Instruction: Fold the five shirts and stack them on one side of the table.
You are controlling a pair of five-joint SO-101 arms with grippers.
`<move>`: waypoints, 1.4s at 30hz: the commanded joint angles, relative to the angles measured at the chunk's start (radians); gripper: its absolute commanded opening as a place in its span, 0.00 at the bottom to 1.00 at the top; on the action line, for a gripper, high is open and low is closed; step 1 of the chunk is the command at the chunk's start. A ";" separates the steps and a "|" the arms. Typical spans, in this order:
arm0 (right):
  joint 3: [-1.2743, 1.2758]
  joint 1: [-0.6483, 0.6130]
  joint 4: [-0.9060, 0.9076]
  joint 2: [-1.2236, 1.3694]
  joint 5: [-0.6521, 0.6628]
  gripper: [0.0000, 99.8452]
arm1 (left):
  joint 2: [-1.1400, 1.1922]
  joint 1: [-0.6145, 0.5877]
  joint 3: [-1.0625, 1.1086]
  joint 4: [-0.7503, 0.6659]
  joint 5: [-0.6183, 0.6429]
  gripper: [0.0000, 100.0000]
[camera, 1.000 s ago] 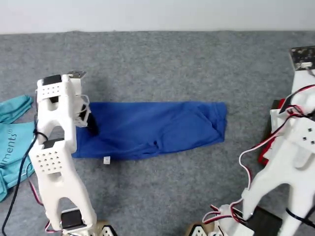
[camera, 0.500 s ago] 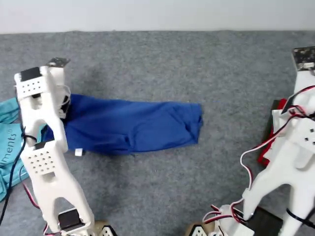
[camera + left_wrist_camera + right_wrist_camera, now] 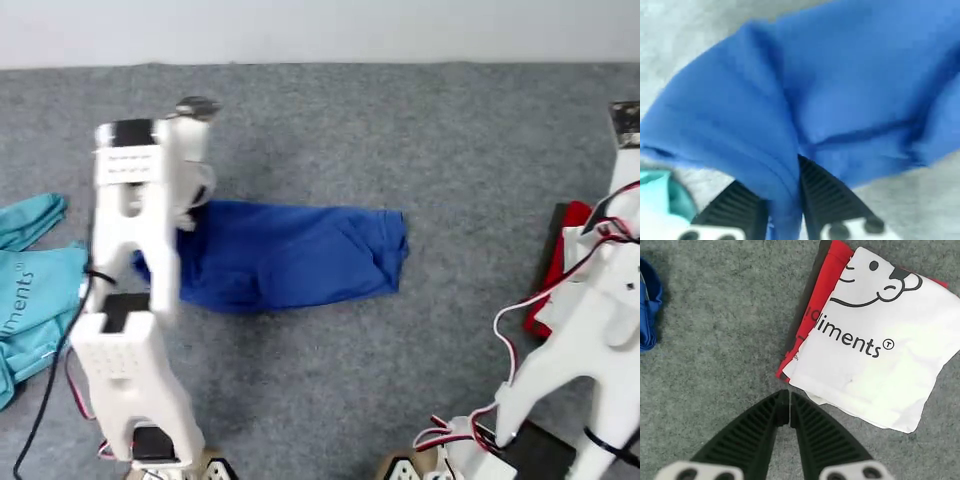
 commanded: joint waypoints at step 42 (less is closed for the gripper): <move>-0.046 0.012 0.036 -0.033 0.006 0.01 | 0.112 0.661 -0.440 0.031 0.296 0.27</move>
